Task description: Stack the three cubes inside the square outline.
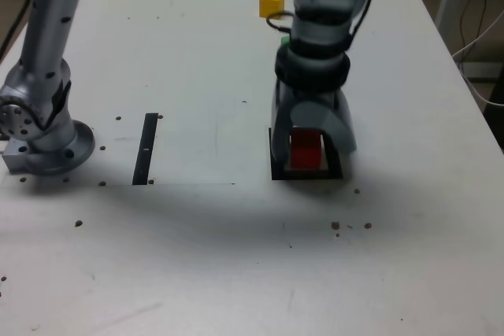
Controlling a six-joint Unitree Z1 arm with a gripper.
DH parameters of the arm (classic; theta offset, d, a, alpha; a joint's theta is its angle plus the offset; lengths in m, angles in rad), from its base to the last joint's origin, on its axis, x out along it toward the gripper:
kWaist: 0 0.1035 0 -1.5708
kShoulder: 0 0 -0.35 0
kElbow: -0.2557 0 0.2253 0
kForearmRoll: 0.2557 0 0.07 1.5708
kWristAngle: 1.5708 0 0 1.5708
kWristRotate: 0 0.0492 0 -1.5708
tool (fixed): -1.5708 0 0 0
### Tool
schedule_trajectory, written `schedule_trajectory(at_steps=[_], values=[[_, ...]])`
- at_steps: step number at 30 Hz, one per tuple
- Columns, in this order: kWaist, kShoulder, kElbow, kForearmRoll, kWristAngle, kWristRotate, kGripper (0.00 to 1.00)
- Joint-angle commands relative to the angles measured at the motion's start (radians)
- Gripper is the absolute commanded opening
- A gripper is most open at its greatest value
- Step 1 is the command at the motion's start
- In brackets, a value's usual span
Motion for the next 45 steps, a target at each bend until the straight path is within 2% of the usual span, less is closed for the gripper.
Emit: schedule_trajectory(at_steps=[1,7,11,15,21,29,35,39,45], values=[[0.008,-0.043,0.0,0.031,0.02,-0.006,0.99],[0.04,-0.139,-0.011,0.116,0.09,0.002,0.99],[0.094,-0.21,-0.014,0.171,0.116,0.059,0.99],[0.199,-0.255,-0.025,0.215,0.139,0.172,0.99],[0.434,-0.258,-0.08,0.242,0.182,0.384,0.99],[0.671,-0.159,-0.359,0.316,0.192,0.758,0.99],[0.817,-0.043,-0.53,0.355,0.18,0.918,1.0],[0.864,0.056,-0.635,0.359,0.181,1.028,0.99],[0.878,0.154,-0.752,0.37,0.211,1.167,0.99]])
